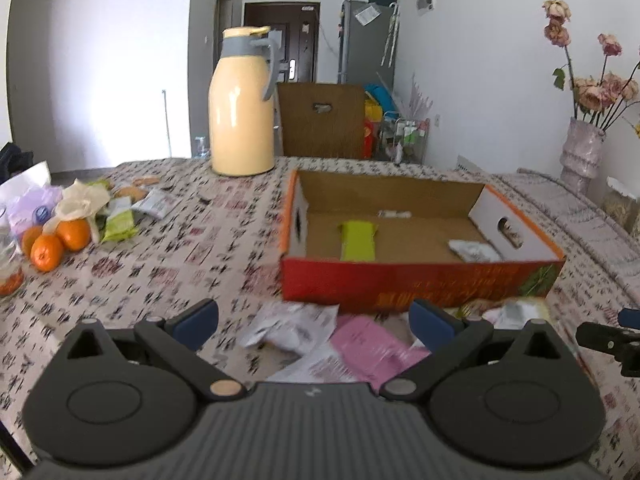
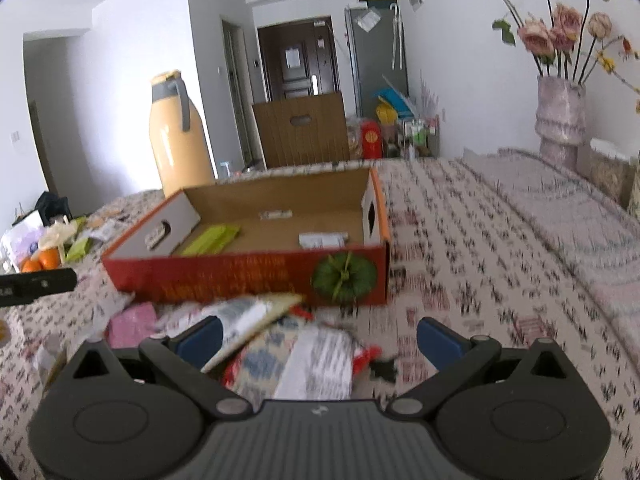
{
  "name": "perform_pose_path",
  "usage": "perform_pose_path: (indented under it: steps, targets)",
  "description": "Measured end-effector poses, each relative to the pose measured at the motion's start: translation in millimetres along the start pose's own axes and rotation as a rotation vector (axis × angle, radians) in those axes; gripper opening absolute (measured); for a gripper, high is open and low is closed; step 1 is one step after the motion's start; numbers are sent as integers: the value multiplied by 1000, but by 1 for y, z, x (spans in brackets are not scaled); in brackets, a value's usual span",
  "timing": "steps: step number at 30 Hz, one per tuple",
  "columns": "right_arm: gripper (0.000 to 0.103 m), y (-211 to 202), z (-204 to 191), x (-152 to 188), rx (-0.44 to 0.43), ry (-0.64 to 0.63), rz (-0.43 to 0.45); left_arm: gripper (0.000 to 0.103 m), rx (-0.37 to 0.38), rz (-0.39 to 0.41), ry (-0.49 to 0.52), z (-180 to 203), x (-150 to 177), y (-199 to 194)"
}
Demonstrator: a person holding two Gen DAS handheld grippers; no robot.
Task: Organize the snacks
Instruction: 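Withdraw both tools from the box back toward the snack pile, then grasp the red-and-white chip bag with right tool while left tool grasps a white sachet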
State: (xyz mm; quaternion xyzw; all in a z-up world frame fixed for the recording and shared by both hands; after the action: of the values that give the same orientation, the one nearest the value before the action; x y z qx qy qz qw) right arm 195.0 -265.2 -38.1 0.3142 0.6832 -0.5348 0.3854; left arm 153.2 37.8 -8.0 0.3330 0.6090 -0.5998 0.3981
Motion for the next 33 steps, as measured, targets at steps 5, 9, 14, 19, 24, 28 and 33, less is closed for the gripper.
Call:
perform_pose_path:
  steps: [5,9,14,19,24,28,33]
  targets:
    - [103,7,-7,11,-4,2,-46,103,-8,-18,-25,-11,6,0]
    - [103,17,-10,15,5,7,-77,103,-5,-22,-34,-14,9,2]
    - [102,25,-8,18,-6,40,-96,103,-11,-35,-41,-24,14,6]
    - [95,27,-7,23,-22,48,-99,103,-32,-51,-45,-32,19,6]
    - [76,28,-8,28,-52,48,-107,103,-29,-51,-51,-33,20,2]
    - [65,23,-9,29,-54,32,-103,103,-24,-47,-49,-32,20,-1]
    - [58,9,-9,28,-46,24,-55,103,-28,-44,-53,-34,19,-5]
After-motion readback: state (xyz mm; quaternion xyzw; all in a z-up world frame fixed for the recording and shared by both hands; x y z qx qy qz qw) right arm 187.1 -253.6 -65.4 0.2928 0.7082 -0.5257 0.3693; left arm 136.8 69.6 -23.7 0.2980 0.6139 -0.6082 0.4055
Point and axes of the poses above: each gripper's, at about its wrist camera, not at the fingertips, and y roughly the way its jaws point, z to its right, x to its underside, the point moved 3 cm from there along y, roughly the way its jaws point, and after that the axes turned 4 degrees about z, right-handed, at the moved point
